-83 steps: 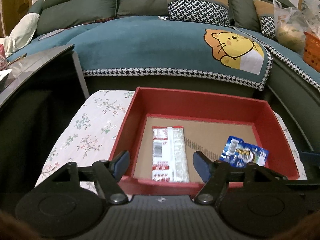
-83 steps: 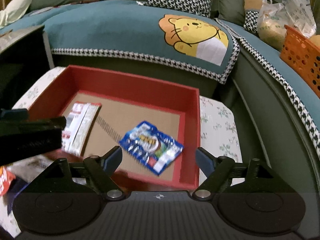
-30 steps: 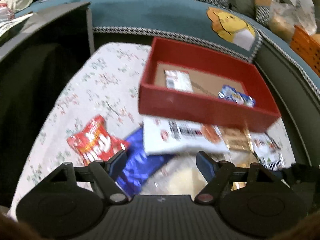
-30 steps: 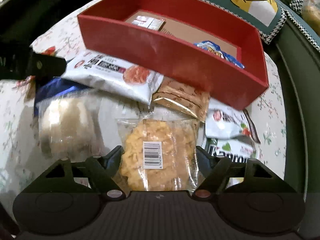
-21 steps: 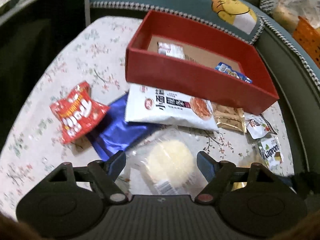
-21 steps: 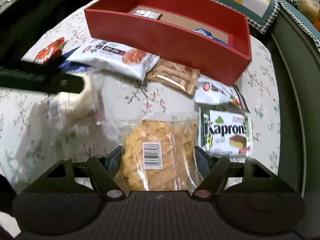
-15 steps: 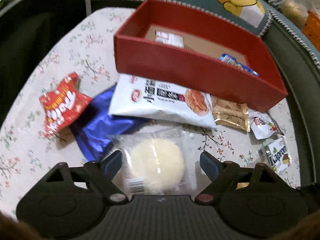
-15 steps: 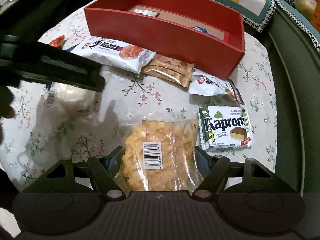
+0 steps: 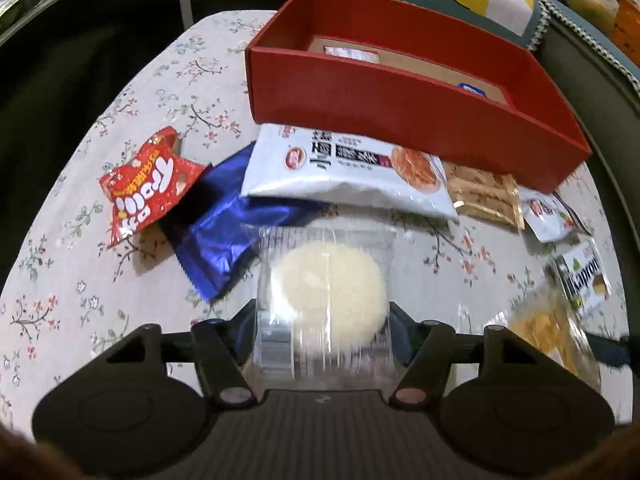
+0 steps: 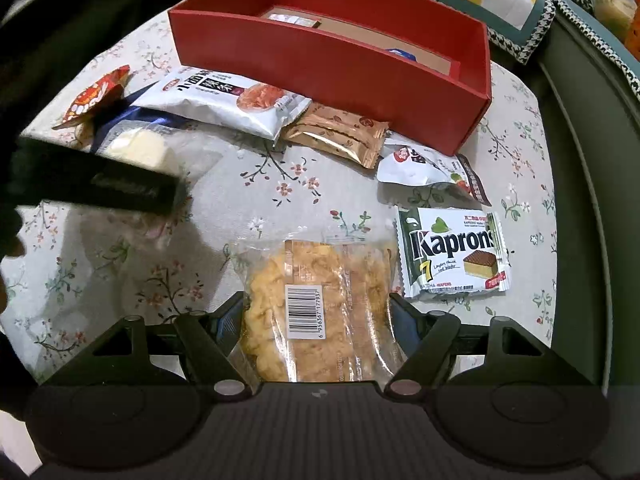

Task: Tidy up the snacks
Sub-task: 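Grasp the round bun pack with the left gripper while the right grasps the cracker bag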

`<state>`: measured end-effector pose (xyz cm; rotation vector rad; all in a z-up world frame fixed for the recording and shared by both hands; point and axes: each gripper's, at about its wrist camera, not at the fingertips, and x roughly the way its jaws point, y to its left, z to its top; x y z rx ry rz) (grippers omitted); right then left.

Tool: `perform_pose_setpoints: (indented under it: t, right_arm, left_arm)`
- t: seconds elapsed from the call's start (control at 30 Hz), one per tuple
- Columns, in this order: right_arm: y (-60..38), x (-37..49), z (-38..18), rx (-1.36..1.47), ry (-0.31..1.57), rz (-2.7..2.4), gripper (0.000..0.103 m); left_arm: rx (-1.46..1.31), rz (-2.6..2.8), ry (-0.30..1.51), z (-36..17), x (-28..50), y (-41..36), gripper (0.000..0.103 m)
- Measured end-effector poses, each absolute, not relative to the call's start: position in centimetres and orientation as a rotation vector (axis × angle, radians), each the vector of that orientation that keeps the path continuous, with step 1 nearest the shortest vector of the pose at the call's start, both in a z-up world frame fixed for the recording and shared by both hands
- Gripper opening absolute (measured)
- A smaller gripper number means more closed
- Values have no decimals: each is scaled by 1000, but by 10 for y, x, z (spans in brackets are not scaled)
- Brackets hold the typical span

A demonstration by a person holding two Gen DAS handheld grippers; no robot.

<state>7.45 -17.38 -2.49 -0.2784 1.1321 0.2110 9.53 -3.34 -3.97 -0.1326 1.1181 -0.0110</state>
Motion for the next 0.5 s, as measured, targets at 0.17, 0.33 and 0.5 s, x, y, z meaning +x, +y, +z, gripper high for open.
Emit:
perform_pose_setpoints:
  t: [0.17, 0.33, 0.5]
  right_arm:
    - [-173, 75, -28, -282, 1134, 204, 80]
    - [-172, 78, -34, -290, 1146, 204, 85]
    - [-175, 81, -34, -267, 1151, 210, 82]
  left_arm:
    - [-132, -32, 1115, -41, 96, -32, 103]
    - [-101, -3, 1095, -45, 108, -37, 103]
    - [-57, 0, 1087, -47, 108, -41, 103]
